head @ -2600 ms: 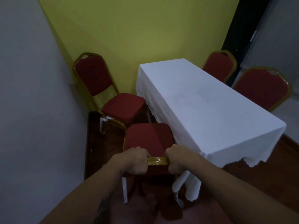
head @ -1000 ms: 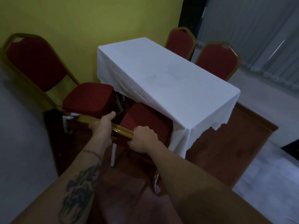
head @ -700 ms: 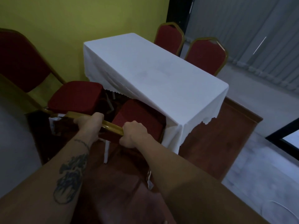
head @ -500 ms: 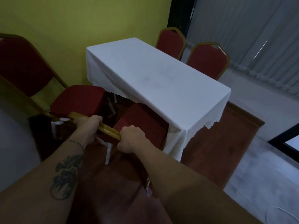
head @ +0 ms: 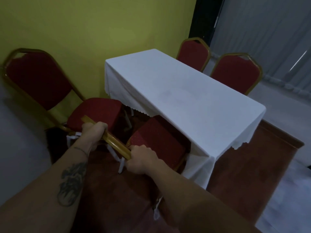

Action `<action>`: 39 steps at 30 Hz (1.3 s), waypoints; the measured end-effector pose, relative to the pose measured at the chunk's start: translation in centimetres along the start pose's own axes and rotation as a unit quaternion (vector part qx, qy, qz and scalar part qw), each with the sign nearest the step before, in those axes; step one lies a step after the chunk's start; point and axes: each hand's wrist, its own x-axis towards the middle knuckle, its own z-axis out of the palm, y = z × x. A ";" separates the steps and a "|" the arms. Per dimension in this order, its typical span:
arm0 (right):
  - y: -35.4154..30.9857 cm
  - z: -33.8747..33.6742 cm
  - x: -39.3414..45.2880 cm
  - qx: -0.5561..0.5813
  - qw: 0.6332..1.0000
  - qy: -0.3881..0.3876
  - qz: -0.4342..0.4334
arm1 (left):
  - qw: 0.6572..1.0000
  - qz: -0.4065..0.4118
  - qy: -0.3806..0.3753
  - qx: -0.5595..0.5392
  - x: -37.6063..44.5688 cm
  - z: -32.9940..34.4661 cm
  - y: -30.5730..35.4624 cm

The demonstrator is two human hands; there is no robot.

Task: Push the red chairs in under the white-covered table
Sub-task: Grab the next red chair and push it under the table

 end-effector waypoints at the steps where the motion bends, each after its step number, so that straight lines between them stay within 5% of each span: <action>1: 0.0 -0.1 0.4 -0.011 1.000 0.000 -0.007 | 1.000 -0.007 0.010 -0.003 0.0 0.2 0.2; 8: -1.3 -0.7 2.1 -0.026 1.000 0.007 -0.010 | 0.997 -0.009 0.061 0.047 0.2 0.5 1.8; 24: -2.9 -1.8 3.9 -0.007 0.998 0.035 0.047 | 0.998 0.028 -0.016 0.046 5.3 0.4 2.2; 32: -2.1 -1.2 2.2 -0.015 0.996 0.054 0.064 | 0.998 -0.025 0.053 -0.015 3.1 1.8 1.3; 39: -1.9 -2.3 2.1 -0.041 0.996 0.036 0.072 | 1.000 -0.004 0.028 -0.007 3.2 2.5 1.3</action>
